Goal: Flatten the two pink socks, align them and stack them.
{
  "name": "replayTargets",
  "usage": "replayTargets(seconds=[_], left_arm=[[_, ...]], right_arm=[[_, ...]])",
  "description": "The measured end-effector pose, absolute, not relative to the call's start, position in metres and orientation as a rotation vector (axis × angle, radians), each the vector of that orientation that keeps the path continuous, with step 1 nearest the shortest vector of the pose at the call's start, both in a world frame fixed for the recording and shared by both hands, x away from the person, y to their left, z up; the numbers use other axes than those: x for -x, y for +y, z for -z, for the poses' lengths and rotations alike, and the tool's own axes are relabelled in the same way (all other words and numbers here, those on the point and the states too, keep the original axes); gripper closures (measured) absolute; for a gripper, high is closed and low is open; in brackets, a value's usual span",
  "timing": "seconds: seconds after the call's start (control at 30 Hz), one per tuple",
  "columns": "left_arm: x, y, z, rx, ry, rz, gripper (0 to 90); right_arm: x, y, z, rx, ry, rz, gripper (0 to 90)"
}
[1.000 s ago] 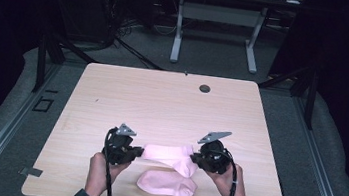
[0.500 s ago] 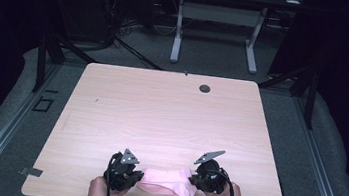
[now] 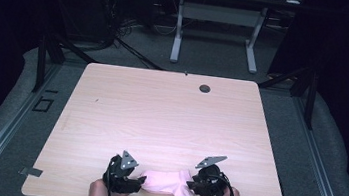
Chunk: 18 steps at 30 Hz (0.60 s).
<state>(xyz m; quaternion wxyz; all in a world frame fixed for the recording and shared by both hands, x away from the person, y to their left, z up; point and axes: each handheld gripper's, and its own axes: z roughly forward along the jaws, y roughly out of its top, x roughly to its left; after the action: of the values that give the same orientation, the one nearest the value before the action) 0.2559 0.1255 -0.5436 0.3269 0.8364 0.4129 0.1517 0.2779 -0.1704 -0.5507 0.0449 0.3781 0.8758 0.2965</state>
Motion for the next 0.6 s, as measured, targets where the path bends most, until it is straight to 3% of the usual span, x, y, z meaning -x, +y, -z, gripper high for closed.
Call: replayTargets(seconds=[0.33, 0.6], left_arm=[[-0.258, 0.159, 0.53, -2.139, 1.177, -0.533, 11.3], [-0.265, 0.204, 0.544, -2.062, 1.363, -0.58, 0.5]], right_arm=[[-0.27, -0.201, 0.533, -1.217, 2.491, -1.02, 18.5], [-0.265, -0.239, 0.534, -1.316, 2.33, -0.991, 7.3]])
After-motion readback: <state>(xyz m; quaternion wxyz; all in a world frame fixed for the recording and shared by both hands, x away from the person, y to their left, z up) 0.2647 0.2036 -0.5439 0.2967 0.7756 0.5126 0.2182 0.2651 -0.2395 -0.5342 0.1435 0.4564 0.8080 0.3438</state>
